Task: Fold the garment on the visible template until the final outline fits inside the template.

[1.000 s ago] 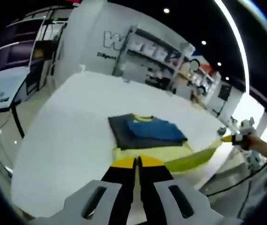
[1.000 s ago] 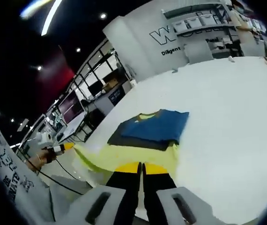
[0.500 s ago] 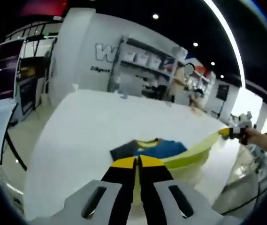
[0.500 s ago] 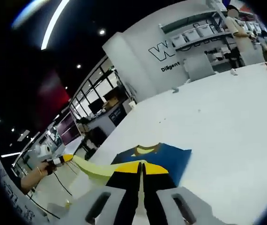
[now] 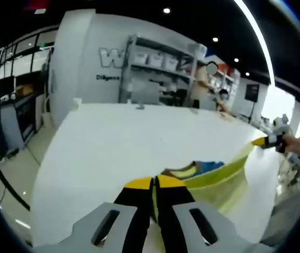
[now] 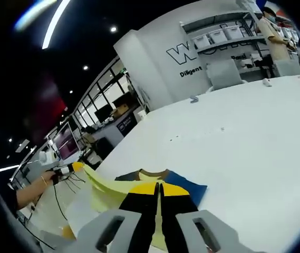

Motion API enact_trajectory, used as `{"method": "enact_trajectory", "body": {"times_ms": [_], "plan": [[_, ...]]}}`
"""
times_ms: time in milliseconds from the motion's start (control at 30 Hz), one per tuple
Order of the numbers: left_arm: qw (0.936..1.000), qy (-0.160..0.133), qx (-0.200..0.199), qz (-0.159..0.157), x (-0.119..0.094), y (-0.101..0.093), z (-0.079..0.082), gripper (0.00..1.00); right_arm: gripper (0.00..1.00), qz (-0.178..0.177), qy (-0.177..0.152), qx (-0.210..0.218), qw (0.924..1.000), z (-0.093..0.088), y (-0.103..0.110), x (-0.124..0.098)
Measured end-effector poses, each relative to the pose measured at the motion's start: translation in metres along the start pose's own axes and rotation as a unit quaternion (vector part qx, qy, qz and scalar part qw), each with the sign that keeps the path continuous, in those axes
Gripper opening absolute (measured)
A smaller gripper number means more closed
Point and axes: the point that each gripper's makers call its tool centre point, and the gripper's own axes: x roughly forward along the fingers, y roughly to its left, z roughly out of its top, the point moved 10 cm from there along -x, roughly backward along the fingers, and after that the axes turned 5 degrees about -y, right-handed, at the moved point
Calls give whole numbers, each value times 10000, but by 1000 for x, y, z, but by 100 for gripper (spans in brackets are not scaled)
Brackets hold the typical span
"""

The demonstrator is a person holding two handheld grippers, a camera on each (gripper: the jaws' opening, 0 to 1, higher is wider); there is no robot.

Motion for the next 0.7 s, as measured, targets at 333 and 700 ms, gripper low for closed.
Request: {"method": "enact_trajectory", "body": {"times_ms": [333, 700], "plan": [[9982, 535, 201, 162, 54, 27, -37, 0, 0, -219, 374, -163, 9989, -14, -36, 43], [9952, 795, 230, 527, 93, 45, -73, 0, 0, -445, 588, -68, 9973, -25, -65, 80]]}}
